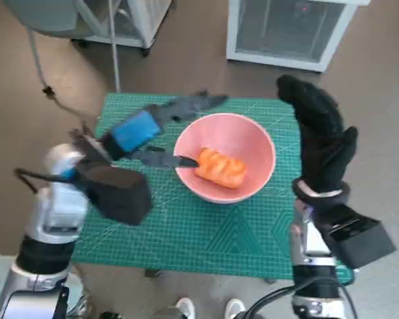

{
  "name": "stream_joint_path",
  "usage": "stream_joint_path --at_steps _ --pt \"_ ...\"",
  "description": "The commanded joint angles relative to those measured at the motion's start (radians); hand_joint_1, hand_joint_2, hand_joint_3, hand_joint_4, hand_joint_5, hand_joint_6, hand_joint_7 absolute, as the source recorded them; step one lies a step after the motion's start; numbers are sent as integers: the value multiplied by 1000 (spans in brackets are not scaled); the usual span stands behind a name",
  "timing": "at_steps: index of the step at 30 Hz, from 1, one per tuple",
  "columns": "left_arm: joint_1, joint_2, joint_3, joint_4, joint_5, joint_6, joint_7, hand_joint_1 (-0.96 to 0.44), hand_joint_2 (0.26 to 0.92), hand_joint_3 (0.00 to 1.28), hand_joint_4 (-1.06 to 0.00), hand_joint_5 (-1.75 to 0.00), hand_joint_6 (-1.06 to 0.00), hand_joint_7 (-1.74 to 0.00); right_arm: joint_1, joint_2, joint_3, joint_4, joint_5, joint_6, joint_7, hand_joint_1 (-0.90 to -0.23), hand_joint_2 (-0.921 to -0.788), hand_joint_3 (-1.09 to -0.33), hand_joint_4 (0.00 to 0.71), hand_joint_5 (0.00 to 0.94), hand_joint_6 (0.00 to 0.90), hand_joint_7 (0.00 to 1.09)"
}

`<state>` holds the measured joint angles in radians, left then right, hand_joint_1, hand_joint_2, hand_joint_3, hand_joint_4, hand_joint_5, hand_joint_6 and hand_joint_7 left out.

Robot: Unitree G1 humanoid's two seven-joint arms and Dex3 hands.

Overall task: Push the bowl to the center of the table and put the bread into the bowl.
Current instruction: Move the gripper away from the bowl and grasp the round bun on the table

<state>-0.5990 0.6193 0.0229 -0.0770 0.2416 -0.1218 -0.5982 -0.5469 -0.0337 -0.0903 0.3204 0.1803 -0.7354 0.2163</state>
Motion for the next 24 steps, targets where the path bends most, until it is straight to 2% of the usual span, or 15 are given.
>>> stream_joint_path --at_steps 1,10,17,24 --pt "91 99 130 -16 -73 -69 -1 -224 861 0 -79 -5 -306 -49 27 6 4 -7 -2 15 -5 -503 -921 -805 281 26 -1 705" --pt "242 285 272 22 -32 -98 -4 -239 811 0 -89 -4 -310 -35 22 4 7 1 7 19 4 -509 -921 -803 280 27 -1 704" --pt "321 364 305 60 -38 -62 -29 -242 778 0 -89 -1 -311 -26 14 -1 10 12 13 21 12 -513 -921 -801 280 27 -1 704" --pt "371 399 284 99 -28 -58 -34 -173 761 0 -86 0 -308 -17 8 -5 13 21 10 18 15 -501 -921 -805 280 28 -1 705"
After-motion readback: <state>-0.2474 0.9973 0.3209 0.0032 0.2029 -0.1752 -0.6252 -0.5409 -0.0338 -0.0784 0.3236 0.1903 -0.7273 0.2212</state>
